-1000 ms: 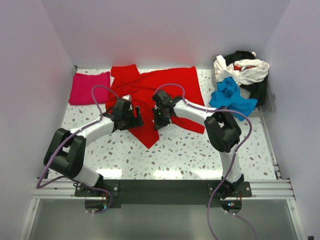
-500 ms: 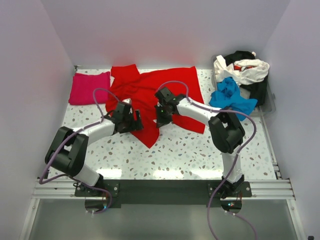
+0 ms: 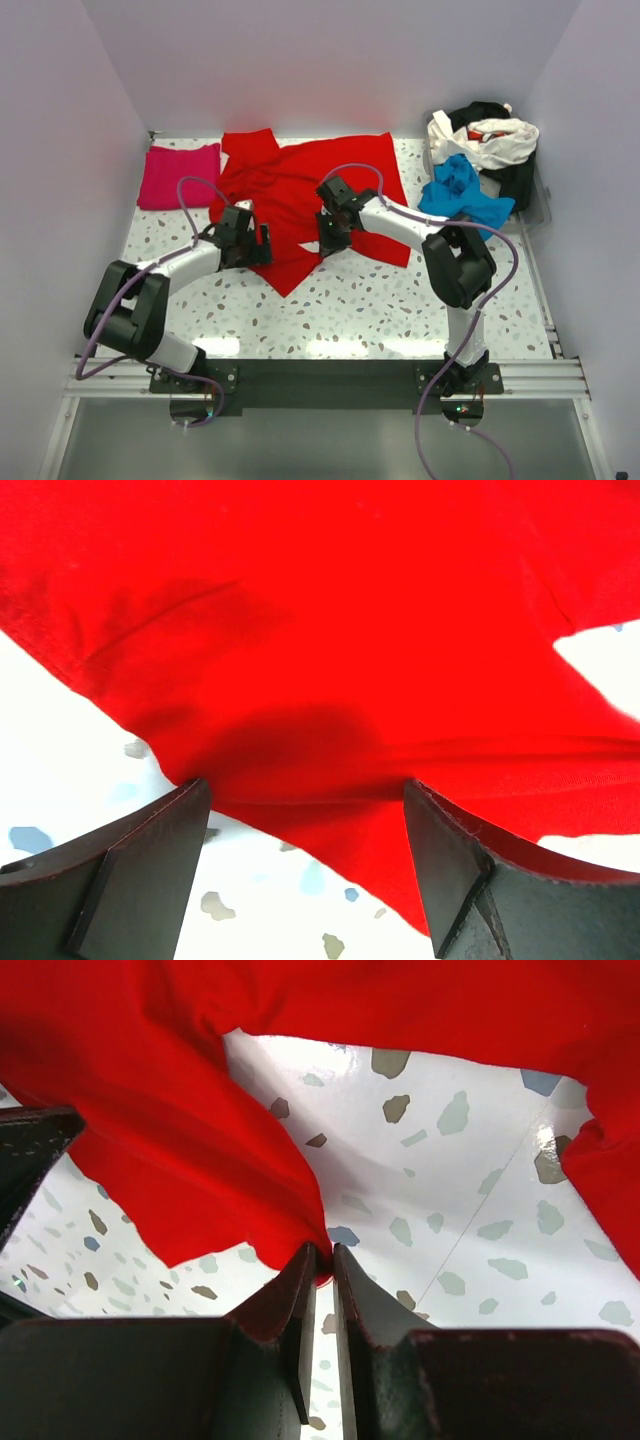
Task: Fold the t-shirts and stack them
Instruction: Flatten the tshirt out
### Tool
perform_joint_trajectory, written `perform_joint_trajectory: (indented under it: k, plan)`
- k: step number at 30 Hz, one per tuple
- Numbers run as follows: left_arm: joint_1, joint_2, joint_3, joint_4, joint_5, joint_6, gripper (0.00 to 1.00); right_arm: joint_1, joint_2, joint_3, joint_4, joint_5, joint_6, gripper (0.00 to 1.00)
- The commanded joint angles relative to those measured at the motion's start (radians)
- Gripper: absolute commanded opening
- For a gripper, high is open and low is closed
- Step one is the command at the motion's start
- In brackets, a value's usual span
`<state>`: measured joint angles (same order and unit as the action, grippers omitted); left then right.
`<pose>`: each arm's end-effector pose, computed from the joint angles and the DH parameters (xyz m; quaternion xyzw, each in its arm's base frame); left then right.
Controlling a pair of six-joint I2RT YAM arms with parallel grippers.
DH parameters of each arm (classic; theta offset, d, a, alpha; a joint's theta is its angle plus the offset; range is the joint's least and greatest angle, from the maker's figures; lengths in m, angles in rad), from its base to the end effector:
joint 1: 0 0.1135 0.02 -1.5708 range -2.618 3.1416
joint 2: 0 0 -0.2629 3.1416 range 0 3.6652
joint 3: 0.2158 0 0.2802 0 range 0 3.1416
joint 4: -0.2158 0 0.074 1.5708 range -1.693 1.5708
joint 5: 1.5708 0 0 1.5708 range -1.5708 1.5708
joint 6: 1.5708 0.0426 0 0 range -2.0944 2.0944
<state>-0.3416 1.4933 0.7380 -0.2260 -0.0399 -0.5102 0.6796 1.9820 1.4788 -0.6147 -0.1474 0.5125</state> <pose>0.2878 -0.1005 0.1348 -0.0863 0.9528 -0.1026 0.2724 0.3419 0.2843 0.1706 -0.0976 0.9671 0.1851 0.1450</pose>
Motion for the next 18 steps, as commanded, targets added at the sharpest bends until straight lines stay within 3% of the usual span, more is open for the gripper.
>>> perform_joint_trajectory:
  k: [1,6,12,18]
  plan:
    - [0.033,0.002,-0.003,-0.09,-0.055,0.07,0.84,-0.002,-0.051,-0.011,-0.02,0.025,-0.005,0.16]
    - [0.062,0.013,0.044,-0.089,-0.058,0.151,0.86,-0.002,-0.06,-0.037,-0.033,0.04,-0.028,0.19]
    - [0.064,0.059,0.181,-0.079,-0.014,0.228,0.89,-0.002,-0.06,-0.057,-0.036,0.042,-0.034,0.35]
    - [0.027,-0.082,0.193,-0.128,-0.014,0.207,0.93,-0.002,-0.061,-0.034,-0.039,0.042,-0.031,0.4]
